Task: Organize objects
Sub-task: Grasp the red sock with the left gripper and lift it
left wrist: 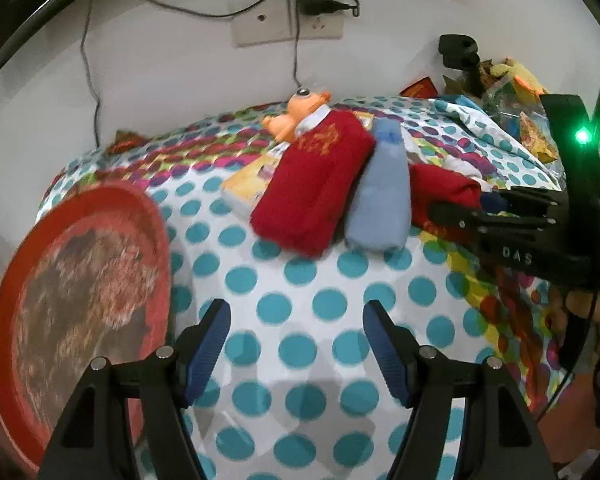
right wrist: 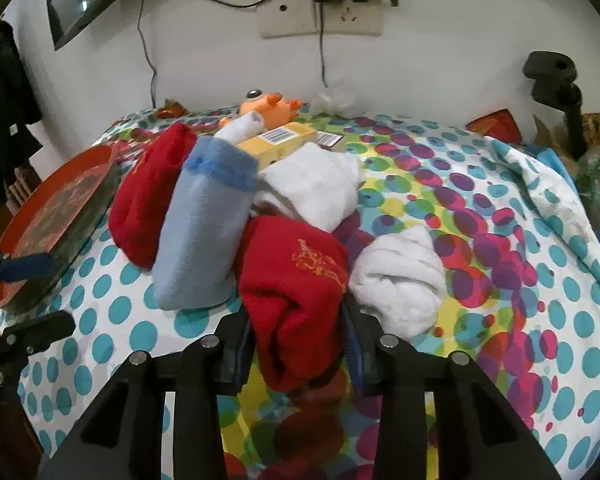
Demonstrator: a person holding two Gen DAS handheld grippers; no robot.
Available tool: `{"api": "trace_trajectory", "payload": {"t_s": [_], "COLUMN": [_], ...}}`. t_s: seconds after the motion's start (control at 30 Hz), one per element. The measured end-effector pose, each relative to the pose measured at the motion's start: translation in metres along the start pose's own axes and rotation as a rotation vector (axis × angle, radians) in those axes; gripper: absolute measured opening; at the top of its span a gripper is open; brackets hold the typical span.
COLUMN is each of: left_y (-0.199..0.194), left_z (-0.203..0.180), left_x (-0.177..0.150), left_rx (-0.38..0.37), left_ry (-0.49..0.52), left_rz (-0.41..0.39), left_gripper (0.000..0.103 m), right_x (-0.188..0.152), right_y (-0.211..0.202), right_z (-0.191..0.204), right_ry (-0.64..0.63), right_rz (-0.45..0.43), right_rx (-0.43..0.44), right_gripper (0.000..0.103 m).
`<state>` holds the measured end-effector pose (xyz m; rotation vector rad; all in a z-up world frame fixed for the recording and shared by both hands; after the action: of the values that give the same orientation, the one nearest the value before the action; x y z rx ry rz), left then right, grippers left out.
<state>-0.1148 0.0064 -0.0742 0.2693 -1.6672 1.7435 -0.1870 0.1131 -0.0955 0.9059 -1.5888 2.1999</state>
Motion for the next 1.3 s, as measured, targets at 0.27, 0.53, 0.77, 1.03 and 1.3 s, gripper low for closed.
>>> {"api": "trace_trajectory", "payload": {"t_s": [0.27,0.53,0.77,1.03,1.3], "left_y": [0.024,0.053,0.072,0.068,0.045], "left_z": [0.004,0.009,0.011,0.011,0.009], "left_x": [0.034,0.064,0.074,0.074,0.064], "left_rx": [-0.018,-0.008,0.010,0.010,-0.050], "left_ry": [0.095,0.128,0.097,0.083,0.050], "left_rz": [-0.007,0.015,0.022,0.026,0.028], "left_gripper": [0.071,0.071,0.071,0.036,0.033], "right_x": [0.001,-0.001,-0.001,-0.001,0.000], "right_y": [0.002,0.006,0.008,0.009,0.008], "right_z": [-0.010,-0.007,-0.007,-0.008,-0.007], "right_ry": [0.025,0.021,0.018,0.019,0.017], "right_rz": [0.004,0.013,0.018,0.018,0.019], "right_rx": [-0.019,-0.032,-0.037,-0.037,-0.038], "right_gripper": [0.035,0.035,0.035,0.036,0.036]}}
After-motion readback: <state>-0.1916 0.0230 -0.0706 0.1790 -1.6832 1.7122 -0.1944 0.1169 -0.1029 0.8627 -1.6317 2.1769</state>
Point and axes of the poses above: each gripper's, at about its wrist camera, not at the fingertips, and y roughly the way its jaws point, z to its left, x to its top, the point moved 4 cm from there along y, roughly the way its jaws point, and after that the axes turned 10 degrees about y, right-handed, at the moved point
